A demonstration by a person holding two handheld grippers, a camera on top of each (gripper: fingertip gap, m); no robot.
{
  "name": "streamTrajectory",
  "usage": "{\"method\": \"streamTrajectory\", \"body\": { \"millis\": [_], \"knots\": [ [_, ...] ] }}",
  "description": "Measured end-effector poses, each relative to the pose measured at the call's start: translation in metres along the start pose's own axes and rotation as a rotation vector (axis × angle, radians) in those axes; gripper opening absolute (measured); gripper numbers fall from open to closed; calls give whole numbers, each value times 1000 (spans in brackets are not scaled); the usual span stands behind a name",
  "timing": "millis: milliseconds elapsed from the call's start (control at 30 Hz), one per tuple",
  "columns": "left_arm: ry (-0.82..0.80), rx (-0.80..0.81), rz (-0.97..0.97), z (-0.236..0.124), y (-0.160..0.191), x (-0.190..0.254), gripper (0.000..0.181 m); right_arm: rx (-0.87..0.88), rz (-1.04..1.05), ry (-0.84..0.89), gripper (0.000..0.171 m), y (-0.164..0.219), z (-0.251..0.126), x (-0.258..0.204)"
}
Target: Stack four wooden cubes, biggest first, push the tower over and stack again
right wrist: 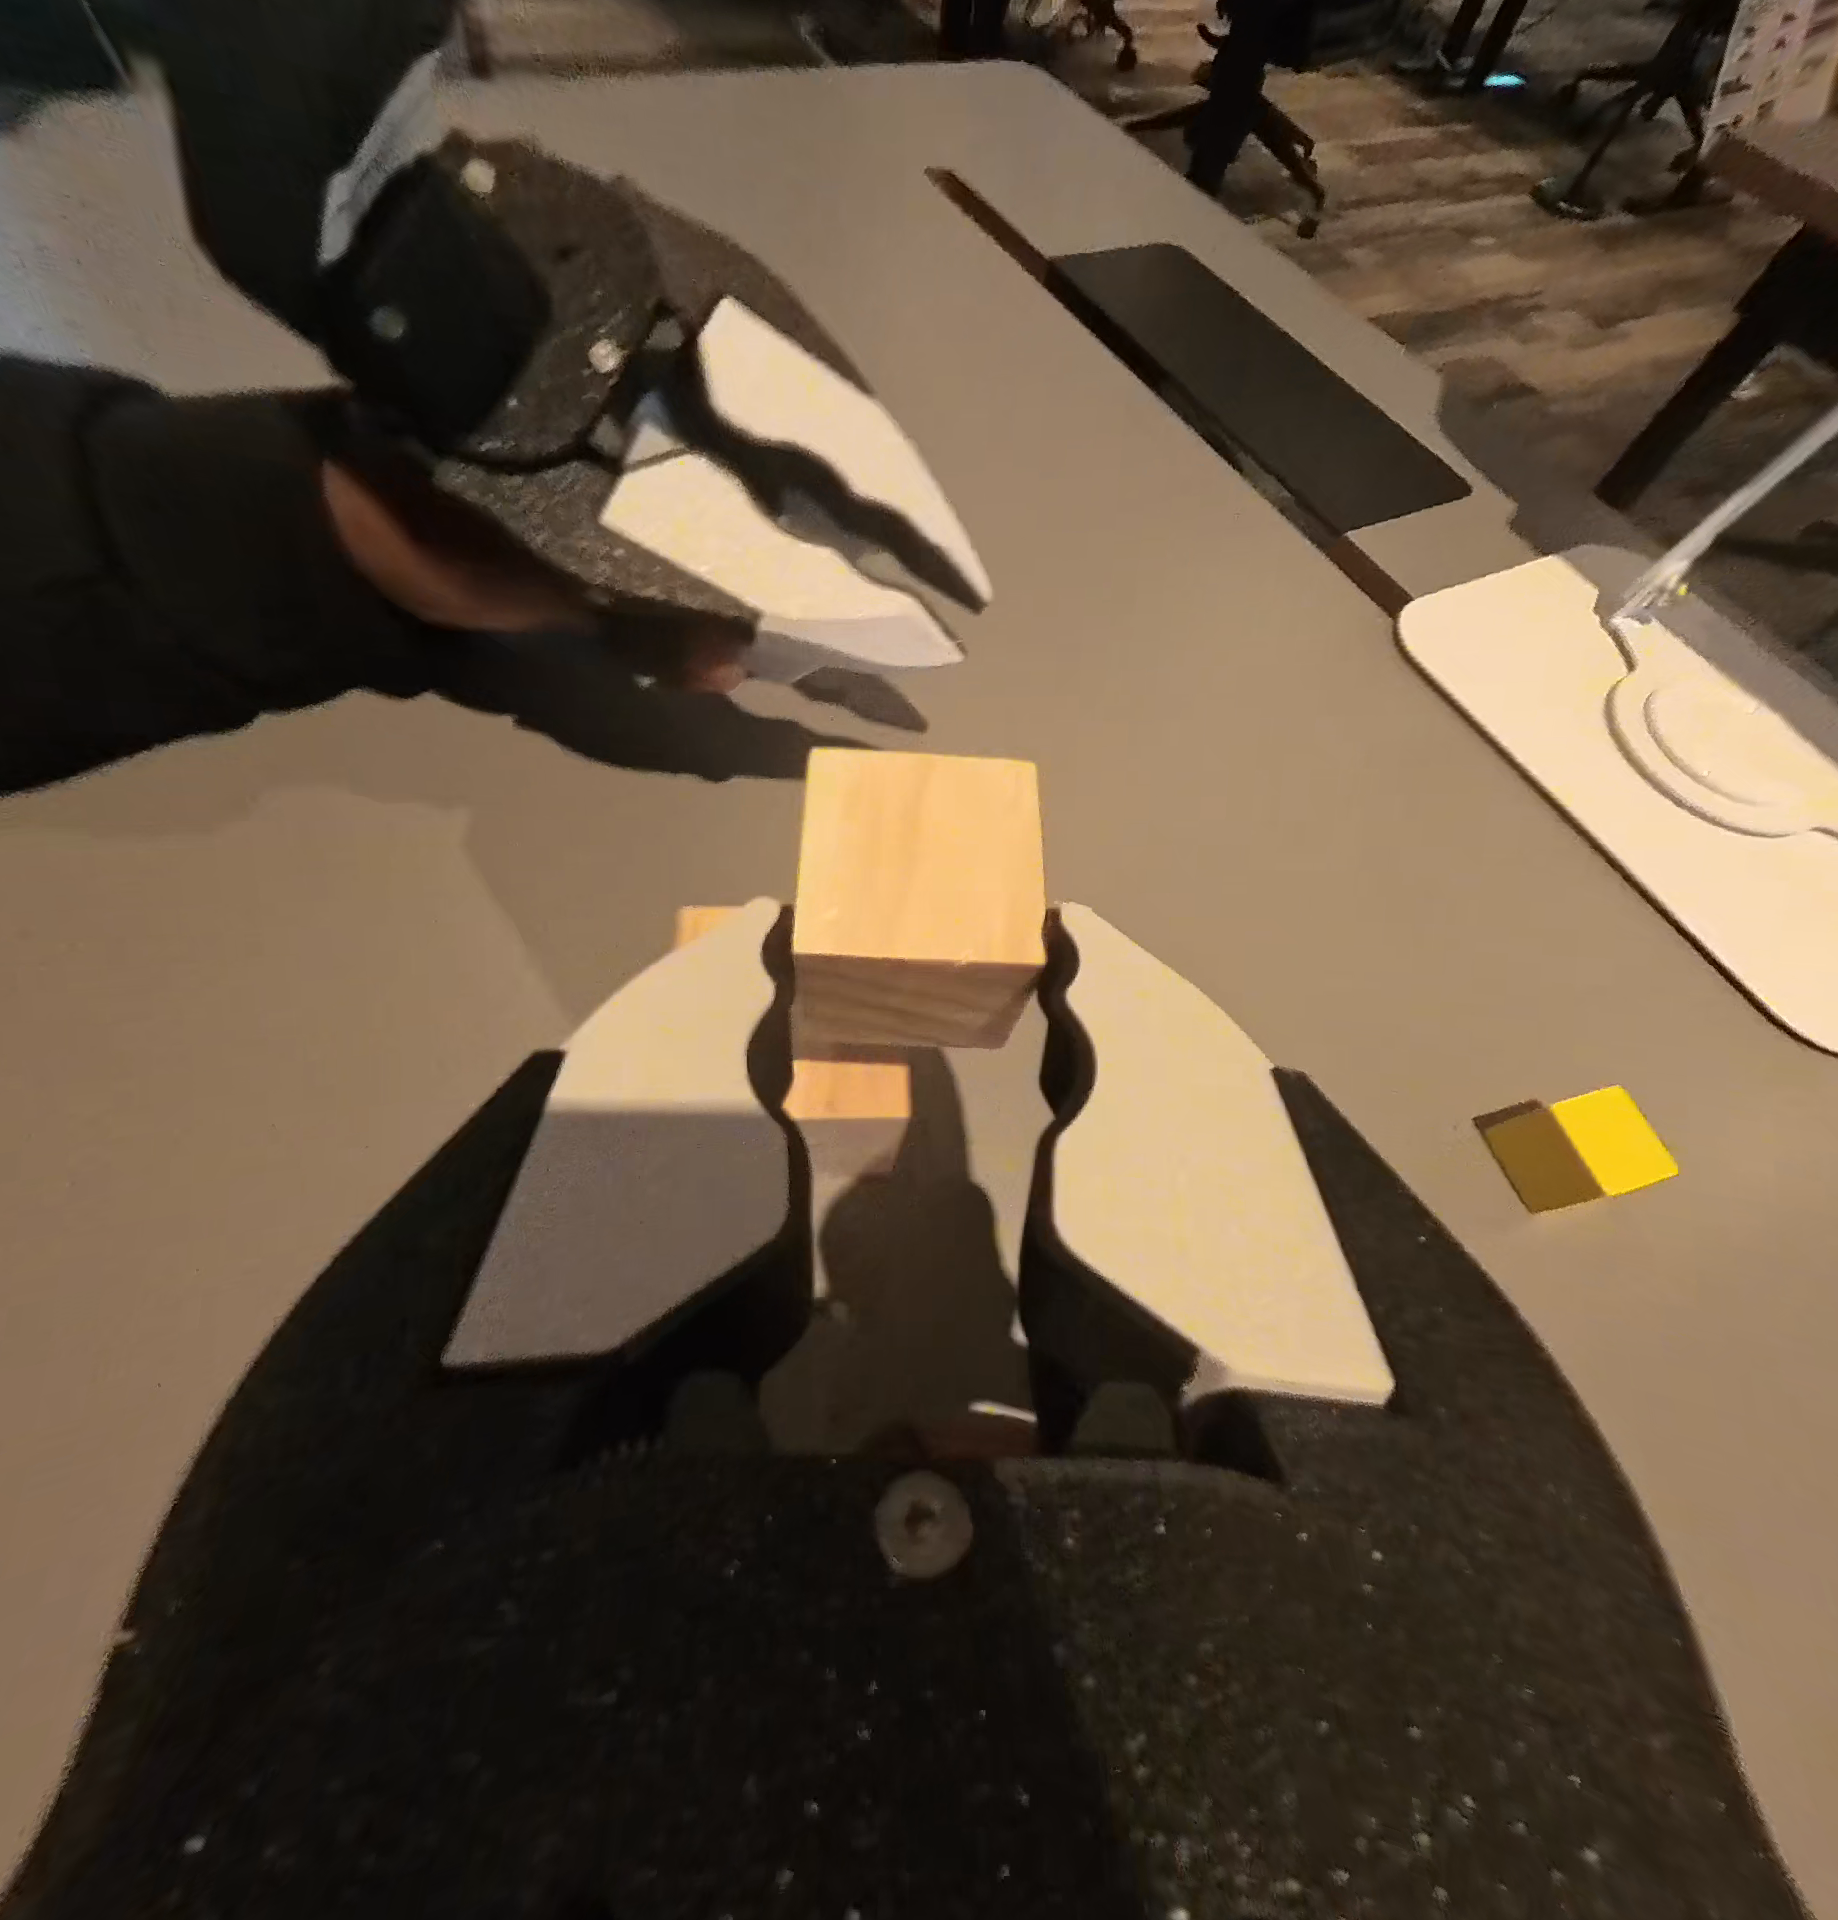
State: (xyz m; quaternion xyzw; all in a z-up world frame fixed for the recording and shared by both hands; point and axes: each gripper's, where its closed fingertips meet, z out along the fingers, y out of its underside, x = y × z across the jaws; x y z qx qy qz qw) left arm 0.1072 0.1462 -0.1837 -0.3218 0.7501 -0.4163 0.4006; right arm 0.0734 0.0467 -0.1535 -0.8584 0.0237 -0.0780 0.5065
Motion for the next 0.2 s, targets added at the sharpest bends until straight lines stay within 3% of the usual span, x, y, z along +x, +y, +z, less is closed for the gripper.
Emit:
{"method": "streamTrajectory", "body": {
  "millis": [33,200],
  "knots": [
    [-1,-1,3,0,0,0,14,-12,-25,13,45,1,0,-7],
    [-6,-1,8,0,0,0,13,-46,-34,10,45,3,1,-21]
  ]
}}
